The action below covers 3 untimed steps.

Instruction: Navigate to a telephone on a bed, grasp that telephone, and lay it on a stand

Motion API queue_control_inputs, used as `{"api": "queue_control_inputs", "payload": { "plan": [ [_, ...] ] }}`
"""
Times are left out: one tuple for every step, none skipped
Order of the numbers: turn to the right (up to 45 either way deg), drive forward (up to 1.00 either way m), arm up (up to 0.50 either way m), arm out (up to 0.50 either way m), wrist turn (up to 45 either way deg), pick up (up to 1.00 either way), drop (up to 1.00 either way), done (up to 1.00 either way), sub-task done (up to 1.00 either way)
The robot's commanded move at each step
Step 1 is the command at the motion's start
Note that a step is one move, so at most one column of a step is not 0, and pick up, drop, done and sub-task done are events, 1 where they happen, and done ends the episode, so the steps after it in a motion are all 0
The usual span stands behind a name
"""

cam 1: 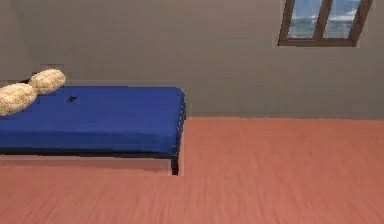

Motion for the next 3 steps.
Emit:
{"api": "queue_control_inputs", "payload": {
  "plan": [
    [3.0, 0.00, 0.00, 0.00, 0.0, 0.00, 0.00, 0.00, 0.00],
    [0.0, 0.75, 0.00, 0.00, 0.0, 0.00, 0.00, 0.00, 0.00],
    [-45.0, 0.00, 0.00, 0.00, 0.0, 0.00, 0.00, 0.00, 0.00]
  ]
}}
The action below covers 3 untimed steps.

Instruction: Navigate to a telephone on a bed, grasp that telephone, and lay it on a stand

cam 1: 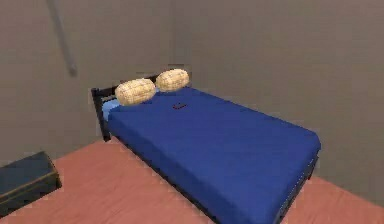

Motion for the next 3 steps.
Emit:
{"api": "queue_control_inputs", "payload": {
  "plan": [
    [-39.0, 0.00, 0.00, 0.00, 0.0, 0.00, 0.00, 0.00, 0.00],
    [0.0, 1.00, 0.00, 0.00, 0.0, 0.00, 0.00, 0.00, 0.00],
    [-30.0, 0.00, 0.00, 0.00, 0.0, 0.00, 0.00, 0.00, 0.00]
  ]
}}
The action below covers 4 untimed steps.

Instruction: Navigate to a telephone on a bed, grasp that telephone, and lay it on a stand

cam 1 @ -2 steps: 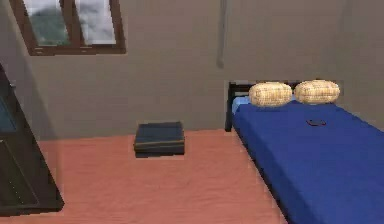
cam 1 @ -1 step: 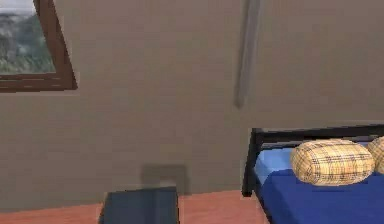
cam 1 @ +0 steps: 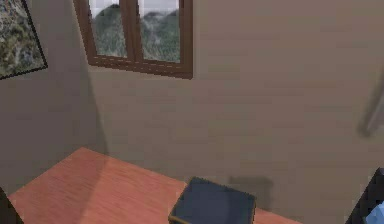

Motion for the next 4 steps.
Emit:
{"api": "queue_control_inputs", "payload": {
  "plan": [
    [0.0, 0.05, 0.00, 0.00, 0.0, 0.00, 0.00, 0.00, 0.00],
    [3.0, 0.00, 0.00, 0.00, 0.0, 0.00, 0.00, 0.00, 0.00],
    [45.0, 0.00, 0.00, 0.00, 0.0, 0.00, 0.00, 0.00, 0.00],
    [24.0, 0.00, 0.00, 0.00, 0.0, 0.00, 0.00, 0.00, 0.00]
  ]
}}
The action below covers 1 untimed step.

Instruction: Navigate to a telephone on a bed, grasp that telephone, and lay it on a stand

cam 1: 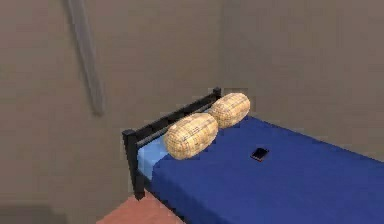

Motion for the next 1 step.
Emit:
{"api": "queue_control_inputs", "payload": {
  "plan": [
    [0.0, 0.45, 0.00, 0.00, 0.0, 0.00, 0.00, 0.00, 0.00]
  ]
}}
